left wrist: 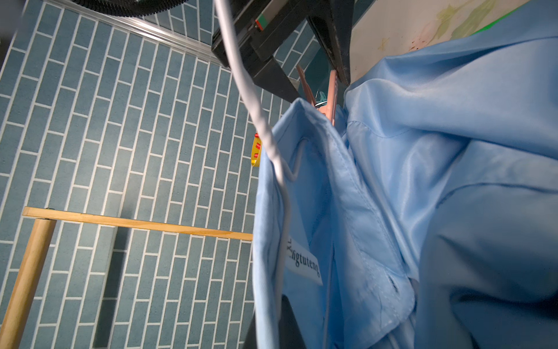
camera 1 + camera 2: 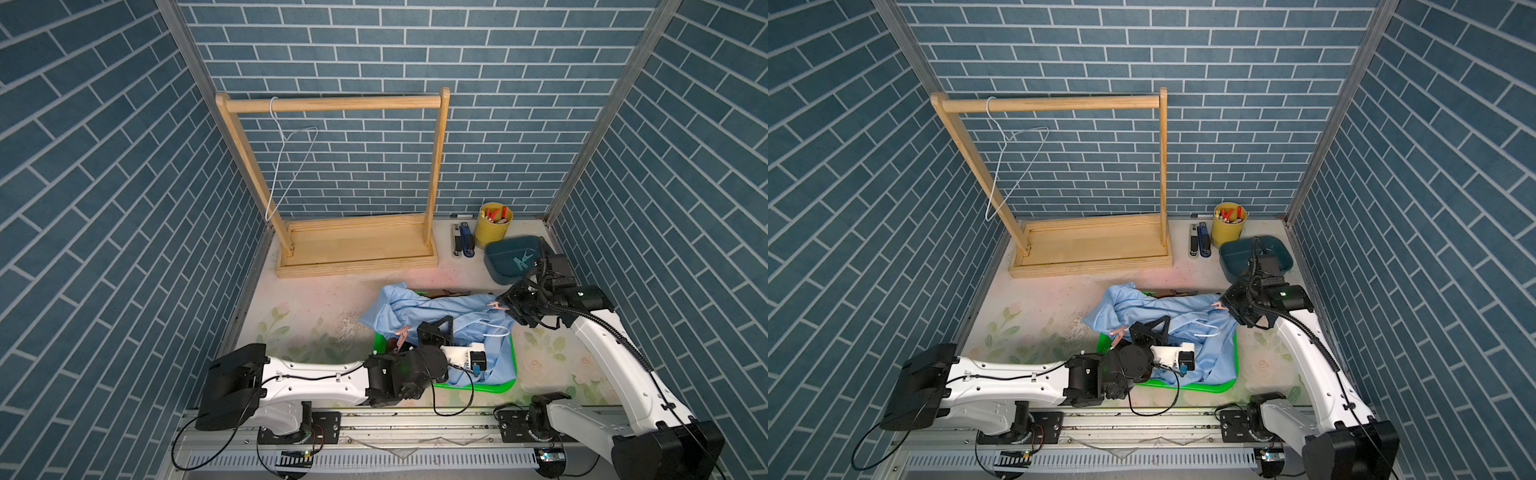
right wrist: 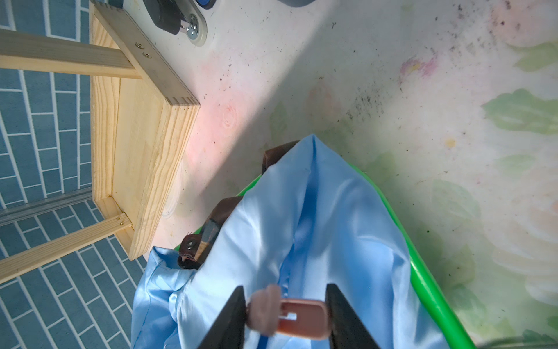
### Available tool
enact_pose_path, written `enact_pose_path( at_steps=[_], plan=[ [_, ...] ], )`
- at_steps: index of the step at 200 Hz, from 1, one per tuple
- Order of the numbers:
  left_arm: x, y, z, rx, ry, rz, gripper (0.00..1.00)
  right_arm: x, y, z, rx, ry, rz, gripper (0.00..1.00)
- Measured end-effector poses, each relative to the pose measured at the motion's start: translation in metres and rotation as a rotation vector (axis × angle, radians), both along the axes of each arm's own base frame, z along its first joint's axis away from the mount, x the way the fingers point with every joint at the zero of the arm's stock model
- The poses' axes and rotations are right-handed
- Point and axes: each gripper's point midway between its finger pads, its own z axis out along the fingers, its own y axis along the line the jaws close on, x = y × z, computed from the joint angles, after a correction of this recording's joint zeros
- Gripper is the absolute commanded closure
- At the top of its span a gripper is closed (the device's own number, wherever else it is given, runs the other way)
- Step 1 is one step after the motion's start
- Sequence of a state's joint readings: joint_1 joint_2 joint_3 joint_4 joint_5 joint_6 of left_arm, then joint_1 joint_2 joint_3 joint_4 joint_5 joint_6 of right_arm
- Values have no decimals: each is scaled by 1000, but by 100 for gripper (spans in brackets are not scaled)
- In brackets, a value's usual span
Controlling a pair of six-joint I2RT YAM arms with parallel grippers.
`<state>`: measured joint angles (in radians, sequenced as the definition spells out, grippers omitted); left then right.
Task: Remove the clothespins securing long-sleeve shirts to the hanger
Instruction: Remove the clamp from the hanger.
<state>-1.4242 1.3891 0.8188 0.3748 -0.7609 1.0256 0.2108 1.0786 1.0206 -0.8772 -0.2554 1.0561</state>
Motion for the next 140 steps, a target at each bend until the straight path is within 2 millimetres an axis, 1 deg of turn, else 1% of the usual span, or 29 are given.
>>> enact_pose_path(
  at_steps=[13, 27, 41, 57, 87, 99, 114, 128, 140],
  plan=[
    [0, 0, -1, 4, 1, -2, 100, 2, 0, 0, 3, -4, -6, 66],
    [0, 0, -1, 7, 2, -3, 100, 4, 0, 1, 6, -9, -11, 71],
    [0, 0, -2, 12, 3, -4, 100, 5, 1, 2, 9, -17, -12, 74],
    [-1, 0, -3, 13, 4, -6, 100, 7, 1, 3, 12, -21, -16, 85],
    [-1, 0, -3, 14, 4, -6, 100, 7, 1, 3, 13, -21, -16, 86],
    [-1, 0, -3, 14, 4, -6, 100, 7, 1, 3, 13, -21, -16, 91],
    [-1, 0, -3, 14, 4, -6, 100, 7, 1, 3, 13, -21, -16, 93],
    [-1, 0, -3, 15, 4, -6, 100, 7, 1, 3, 12, -22, -16, 100],
    [-1, 0, -3, 15, 4, -6, 100, 7, 1, 3, 12, -21, -16, 100]
  ],
)
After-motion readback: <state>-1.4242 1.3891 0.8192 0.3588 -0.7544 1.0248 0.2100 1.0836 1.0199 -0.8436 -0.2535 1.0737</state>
